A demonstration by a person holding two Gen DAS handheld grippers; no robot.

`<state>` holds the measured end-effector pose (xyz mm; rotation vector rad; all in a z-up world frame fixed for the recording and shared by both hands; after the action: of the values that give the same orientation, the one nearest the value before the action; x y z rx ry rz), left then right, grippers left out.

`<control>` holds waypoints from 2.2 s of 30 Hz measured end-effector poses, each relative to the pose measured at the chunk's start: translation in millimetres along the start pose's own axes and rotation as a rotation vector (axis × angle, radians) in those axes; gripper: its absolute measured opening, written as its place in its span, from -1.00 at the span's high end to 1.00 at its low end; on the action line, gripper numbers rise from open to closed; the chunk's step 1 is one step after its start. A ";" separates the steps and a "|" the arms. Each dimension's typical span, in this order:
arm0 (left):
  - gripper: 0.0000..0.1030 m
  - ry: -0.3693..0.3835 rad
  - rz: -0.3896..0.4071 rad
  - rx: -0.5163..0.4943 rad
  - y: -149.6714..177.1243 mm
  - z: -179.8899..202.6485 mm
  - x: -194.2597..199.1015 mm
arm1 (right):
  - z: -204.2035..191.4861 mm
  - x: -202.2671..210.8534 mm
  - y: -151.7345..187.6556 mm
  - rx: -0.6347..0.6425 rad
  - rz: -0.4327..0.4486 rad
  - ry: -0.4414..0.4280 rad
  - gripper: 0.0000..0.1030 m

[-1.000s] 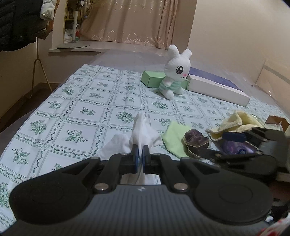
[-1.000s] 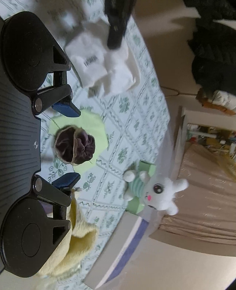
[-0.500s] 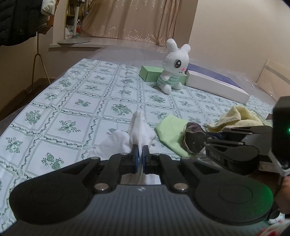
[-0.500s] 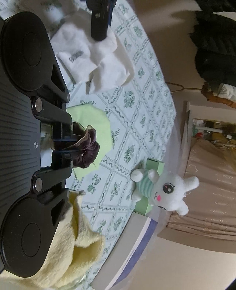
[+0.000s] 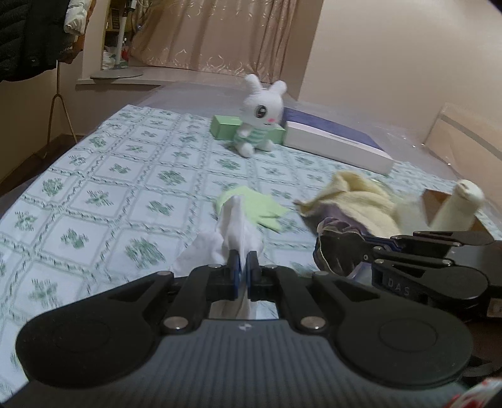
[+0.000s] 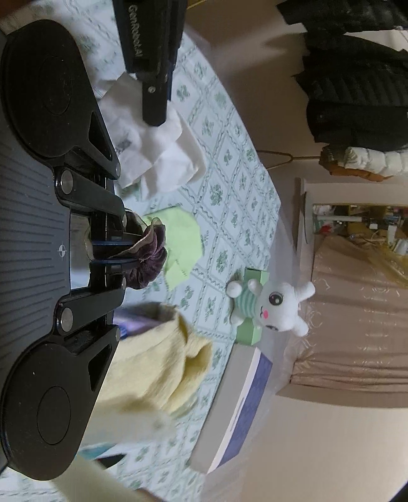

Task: Organize soft objects
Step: 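Carry the white cloth with the left tool while the right tool carries the purple scrunchie toward the box, then open the left tool to drop the white cloth into the box while the right tool drops the scrunchie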

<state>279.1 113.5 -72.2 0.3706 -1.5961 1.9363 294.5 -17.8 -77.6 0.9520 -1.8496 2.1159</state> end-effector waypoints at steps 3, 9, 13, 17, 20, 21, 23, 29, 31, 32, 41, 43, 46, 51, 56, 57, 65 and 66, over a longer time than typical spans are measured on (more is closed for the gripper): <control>0.94 0.010 -0.003 -0.002 9.2 18.6 16.1 | 5.6 26.3 10.6 -0.017 -0.002 0.004 0.85; 0.94 0.045 -0.005 -0.026 22.9 61.7 48.7 | 25.0 76.4 36.1 -0.043 -0.010 0.013 0.85; 0.94 0.089 -0.011 -0.063 30.8 102.0 63.7 | 49.4 108.2 52.3 -0.076 -0.006 0.043 0.85; 0.94 0.149 -0.020 -0.114 38.0 151.1 70.6 | 86.5 140.0 70.3 -0.125 0.001 0.095 0.85; 0.94 0.206 -0.025 -0.146 42.9 192.9 68.7 | 123.8 164.1 85.6 -0.168 0.002 0.150 0.85; 0.94 0.226 -0.028 -0.156 44.4 207.8 66.3 | 136.4 171.6 89.8 -0.182 0.005 0.170 0.85; 0.94 0.267 -0.038 -0.172 47.4 237.4 60.5 | 163.9 187.2 97.9 -0.214 0.010 0.211 0.85; 0.94 0.371 -0.049 -0.224 44.8 324.1 34.4 | 250.3 226.1 114.6 -0.301 0.040 0.341 0.85; 0.94 0.401 -0.046 -0.240 40.1 351.7 24.8 | 275.9 234.7 117.0 -0.321 0.048 0.376 0.85; 0.94 0.412 -0.043 -0.247 36.6 363.9 19.0 | 289.8 238.7 117.3 -0.326 0.052 0.395 0.85; 0.94 0.472 -0.036 -0.260 14.3 456.3 -38.0 | 392.1 254.6 115.3 -0.352 0.086 0.501 0.85; 0.94 0.474 -0.039 -0.248 10.5 470.6 -53.9 | 409.7 249.7 114.0 -0.348 0.086 0.510 0.85; 0.94 0.478 -0.046 -0.227 5.0 489.1 -78.7 | 432.8 237.4 112.4 -0.347 0.079 0.507 0.85; 0.94 0.477 -0.057 -0.204 -4.6 507.5 -117.3 | 461.3 211.3 110.3 -0.344 0.061 0.503 0.85; 0.92 0.445 -0.040 -0.201 -16.9 520.1 -158.5 | 485.6 186.4 110.3 -0.340 0.045 0.502 0.85; 0.87 0.438 -0.036 -0.209 -18.2 522.4 -167.3 | 489.2 181.6 111.2 -0.342 0.039 0.500 0.85; 0.59 0.407 -0.056 -0.212 -0.6 506.1 -191.0 | 500.7 153.5 125.8 -0.370 0.001 0.466 0.85; 0.59 0.401 -0.062 -0.215 3.7 503.9 -190.0 | 500.8 150.8 127.8 -0.376 -0.002 0.459 0.85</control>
<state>347.9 -420.5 -61.1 -0.0552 -1.4833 1.6441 283.6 -556.0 -86.1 0.3463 -1.8882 1.7032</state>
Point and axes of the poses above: each gripper's, at about its wrist camera, not at the fingertips, and x roughly against the way its jaws point, z to its right, y to its underside, the point moved 10 cm from there along -x, roughly the way its jaws point, and after that the axes turned 6 degrees about y, right-handed, at the moved point
